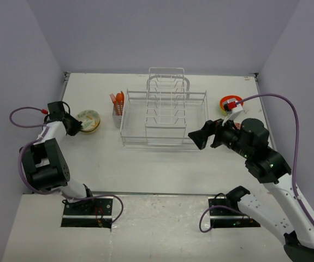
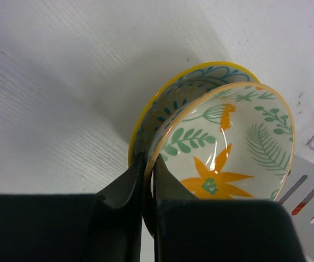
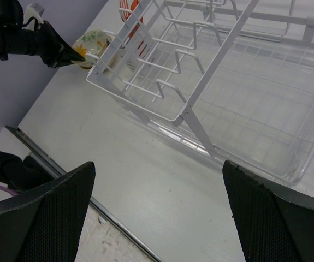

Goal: Unload the bowls from the dish rack

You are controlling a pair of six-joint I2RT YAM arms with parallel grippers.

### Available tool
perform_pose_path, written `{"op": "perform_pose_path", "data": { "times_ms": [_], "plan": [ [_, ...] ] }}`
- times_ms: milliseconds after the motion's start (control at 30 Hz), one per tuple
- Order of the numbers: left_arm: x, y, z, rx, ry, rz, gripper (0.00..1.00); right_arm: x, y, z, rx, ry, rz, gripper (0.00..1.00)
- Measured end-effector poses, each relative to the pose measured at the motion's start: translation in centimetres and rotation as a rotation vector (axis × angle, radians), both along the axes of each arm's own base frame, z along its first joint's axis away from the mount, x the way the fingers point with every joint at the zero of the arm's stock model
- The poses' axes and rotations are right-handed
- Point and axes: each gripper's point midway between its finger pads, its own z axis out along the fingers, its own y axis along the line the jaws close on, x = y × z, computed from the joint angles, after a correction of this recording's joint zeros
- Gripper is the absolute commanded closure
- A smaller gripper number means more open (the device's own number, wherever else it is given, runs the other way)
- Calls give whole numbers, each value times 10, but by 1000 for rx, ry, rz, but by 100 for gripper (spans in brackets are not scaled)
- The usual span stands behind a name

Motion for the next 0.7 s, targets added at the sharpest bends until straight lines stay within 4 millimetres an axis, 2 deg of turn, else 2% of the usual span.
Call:
{"op": "perform_pose_path", "data": {
  "times_ms": [67, 100, 367, 400, 467, 533, 567, 667, 700],
  "plan": [
    [0, 0, -2, -1, 6, -1, 86, 0, 0, 1, 2, -4, 0, 1],
    [0, 0, -3, -1, 7, -2, 79, -1, 0, 2, 4, -8, 1, 1],
    [6, -3, 6, 2, -18, -13, 51, 0, 0, 2, 5, -13, 2, 1],
    [6, -3, 8, 4, -22, -14, 43, 0, 0, 2, 5, -13, 2, 1],
    [7, -4, 11, 4, -31, -15, 36, 0, 0, 2, 5, -14, 2, 1],
    [6, -4, 19, 13, -45, -18, 19, 0, 0, 2, 5, -14, 2, 1],
    [6, -4, 23, 16, -53, -17, 19, 0, 0, 2, 5, -13, 2, 1],
    [3, -4, 38, 31, -78, -15, 1, 0, 0, 1, 4, -12, 2, 1],
    [1, -4, 43, 37, -85, -15, 0, 0, 0, 1, 4, -12, 2, 1]
  ]
}}
